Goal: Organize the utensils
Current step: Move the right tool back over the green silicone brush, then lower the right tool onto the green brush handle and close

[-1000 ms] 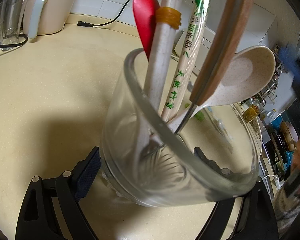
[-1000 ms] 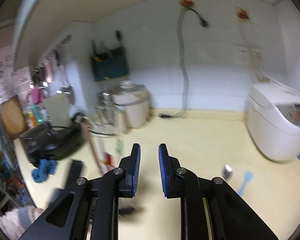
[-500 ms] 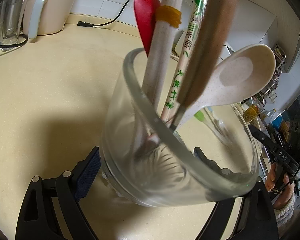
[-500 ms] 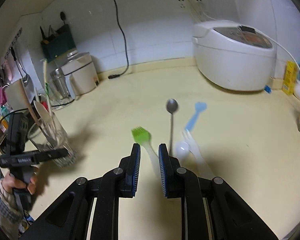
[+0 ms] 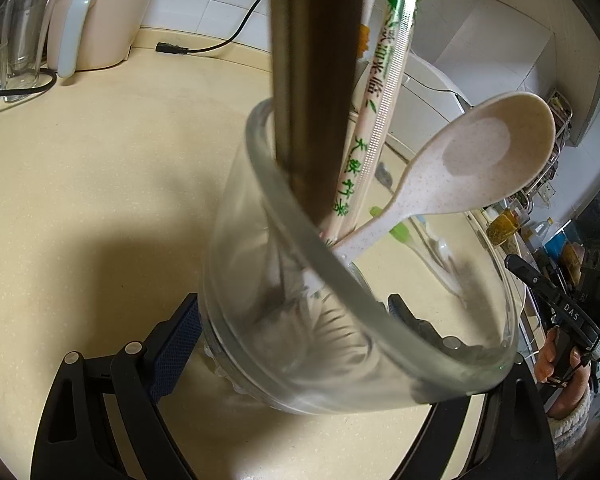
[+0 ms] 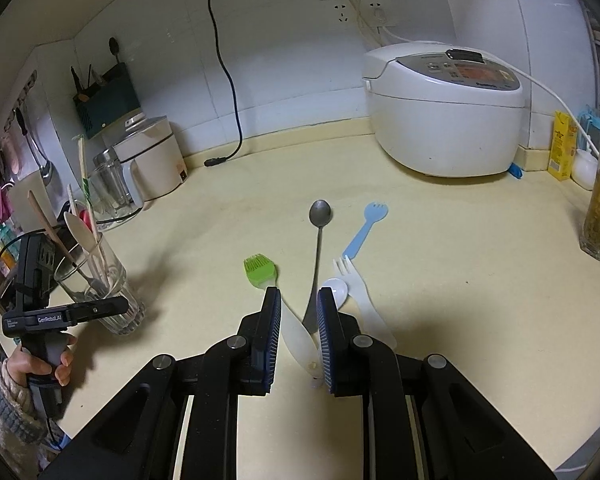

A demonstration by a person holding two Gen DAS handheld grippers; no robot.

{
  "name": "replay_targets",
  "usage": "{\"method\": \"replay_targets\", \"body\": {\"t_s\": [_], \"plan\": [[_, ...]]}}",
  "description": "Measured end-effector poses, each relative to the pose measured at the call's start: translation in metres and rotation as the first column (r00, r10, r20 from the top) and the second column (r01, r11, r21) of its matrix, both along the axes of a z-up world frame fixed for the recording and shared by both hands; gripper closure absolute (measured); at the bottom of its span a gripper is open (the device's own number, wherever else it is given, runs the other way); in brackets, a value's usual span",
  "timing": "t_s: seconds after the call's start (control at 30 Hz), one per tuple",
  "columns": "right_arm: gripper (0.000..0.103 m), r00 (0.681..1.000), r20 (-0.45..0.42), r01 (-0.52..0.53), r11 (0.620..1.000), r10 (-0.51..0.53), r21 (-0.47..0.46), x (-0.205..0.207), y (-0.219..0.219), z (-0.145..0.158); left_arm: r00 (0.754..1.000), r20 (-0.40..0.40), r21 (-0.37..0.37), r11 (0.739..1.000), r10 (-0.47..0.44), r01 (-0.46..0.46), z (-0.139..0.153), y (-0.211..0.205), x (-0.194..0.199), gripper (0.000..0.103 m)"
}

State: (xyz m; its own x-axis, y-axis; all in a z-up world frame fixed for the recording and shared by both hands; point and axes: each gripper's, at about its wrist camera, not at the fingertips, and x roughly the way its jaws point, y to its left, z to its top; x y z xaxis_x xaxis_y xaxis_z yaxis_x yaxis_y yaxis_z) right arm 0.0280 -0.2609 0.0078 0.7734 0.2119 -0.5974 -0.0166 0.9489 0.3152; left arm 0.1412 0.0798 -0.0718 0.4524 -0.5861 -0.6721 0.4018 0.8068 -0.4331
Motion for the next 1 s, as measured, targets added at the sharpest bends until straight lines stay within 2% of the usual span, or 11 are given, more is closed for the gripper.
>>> {"method": "replay_targets", "body": {"t_s": [0.33, 0.57, 0.83, 1.0], "plan": [[0.084, 0.999, -0.041, 0.021, 1.000, -0.020, 0.012, -0.001, -0.009, -0.010, 1.000, -0.001, -0.005, 1.000, 0.000, 0.000, 0.000, 0.000, 0.000, 0.012], [0.084, 0.997, -0.078, -0.020, 0.999, 0.022, 0.026, 0.006, -0.001, -0.018, 1.000, -0.002, -0.009, 1.000, -0.001, 0.001, 0.000, 0.001, 0.000, 0.012], [0.084, 0.987, -0.098, -0.131, 0.991, 0.129, -0.017, 0.021, 0.028, -0.019, 1.000, -0.003, -0.010, 1.000, 0.000, 0.000, -0.002, 0.001, 0.001, 0.012], [0.083, 0.966, -0.126, -0.240, 0.966, 0.227, -0.099, 0.045, 0.051, -0.018, 1.000, -0.003, -0.010, 1.000, 0.000, 0.000, -0.002, 0.001, 0.001, 0.012]]}}
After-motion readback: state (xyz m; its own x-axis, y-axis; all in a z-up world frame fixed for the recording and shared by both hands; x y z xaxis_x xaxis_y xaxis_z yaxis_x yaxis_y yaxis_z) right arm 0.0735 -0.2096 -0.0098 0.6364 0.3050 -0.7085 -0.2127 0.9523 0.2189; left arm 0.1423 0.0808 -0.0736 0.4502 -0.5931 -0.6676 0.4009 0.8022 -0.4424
